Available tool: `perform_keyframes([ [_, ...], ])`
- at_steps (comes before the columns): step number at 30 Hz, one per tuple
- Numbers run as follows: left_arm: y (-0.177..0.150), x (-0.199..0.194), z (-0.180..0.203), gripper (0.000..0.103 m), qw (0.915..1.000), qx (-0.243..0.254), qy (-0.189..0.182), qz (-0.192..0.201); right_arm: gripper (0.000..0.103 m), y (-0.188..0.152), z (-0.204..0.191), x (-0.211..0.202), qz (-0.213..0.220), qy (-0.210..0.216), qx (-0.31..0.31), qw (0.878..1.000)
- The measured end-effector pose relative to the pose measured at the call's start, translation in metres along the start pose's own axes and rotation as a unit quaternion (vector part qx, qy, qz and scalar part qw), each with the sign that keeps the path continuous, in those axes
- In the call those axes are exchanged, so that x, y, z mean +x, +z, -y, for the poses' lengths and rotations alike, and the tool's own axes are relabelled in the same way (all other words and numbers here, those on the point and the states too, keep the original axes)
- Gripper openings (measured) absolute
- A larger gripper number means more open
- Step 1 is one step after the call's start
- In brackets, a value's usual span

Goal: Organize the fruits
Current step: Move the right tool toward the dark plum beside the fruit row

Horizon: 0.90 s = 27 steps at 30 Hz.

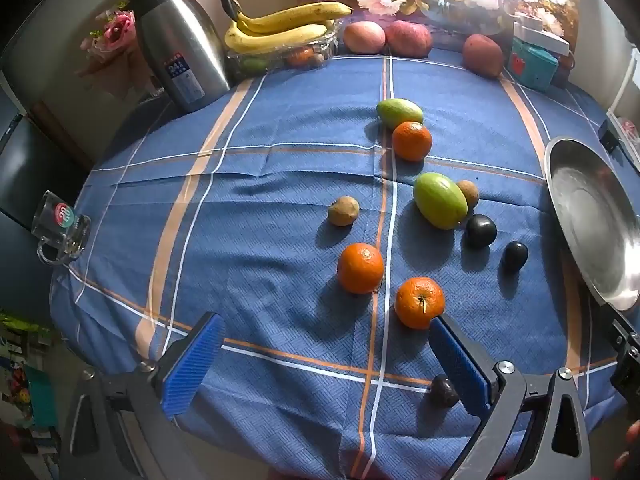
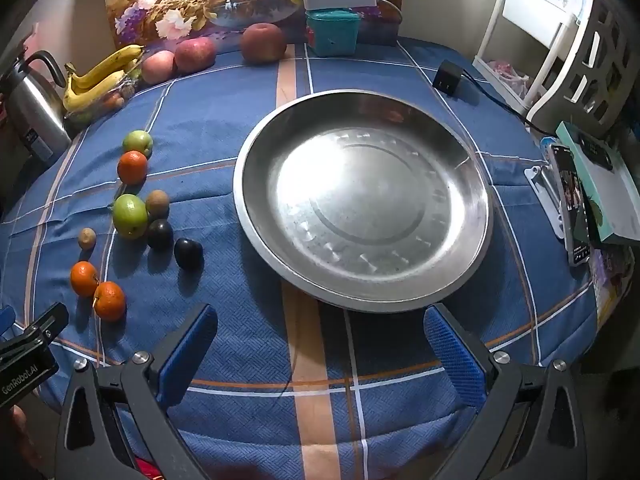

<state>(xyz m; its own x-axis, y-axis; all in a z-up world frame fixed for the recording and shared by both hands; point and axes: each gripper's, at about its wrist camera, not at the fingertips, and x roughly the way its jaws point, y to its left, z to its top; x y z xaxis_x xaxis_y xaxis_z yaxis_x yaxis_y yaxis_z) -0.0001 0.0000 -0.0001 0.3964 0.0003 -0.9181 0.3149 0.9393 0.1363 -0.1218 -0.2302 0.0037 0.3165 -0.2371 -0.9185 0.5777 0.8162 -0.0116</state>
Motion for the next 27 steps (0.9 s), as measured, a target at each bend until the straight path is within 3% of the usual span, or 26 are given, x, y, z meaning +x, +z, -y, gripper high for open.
perform_keyframes([
  [27, -0.0035, 0.0067, 0.0025, 0.103, 0.9998, 0.004, -0.008, -0.015, 0.103, 0.001, -0.0025, 0.0016, -0.005, -0.005, -0.005, 1.0],
])
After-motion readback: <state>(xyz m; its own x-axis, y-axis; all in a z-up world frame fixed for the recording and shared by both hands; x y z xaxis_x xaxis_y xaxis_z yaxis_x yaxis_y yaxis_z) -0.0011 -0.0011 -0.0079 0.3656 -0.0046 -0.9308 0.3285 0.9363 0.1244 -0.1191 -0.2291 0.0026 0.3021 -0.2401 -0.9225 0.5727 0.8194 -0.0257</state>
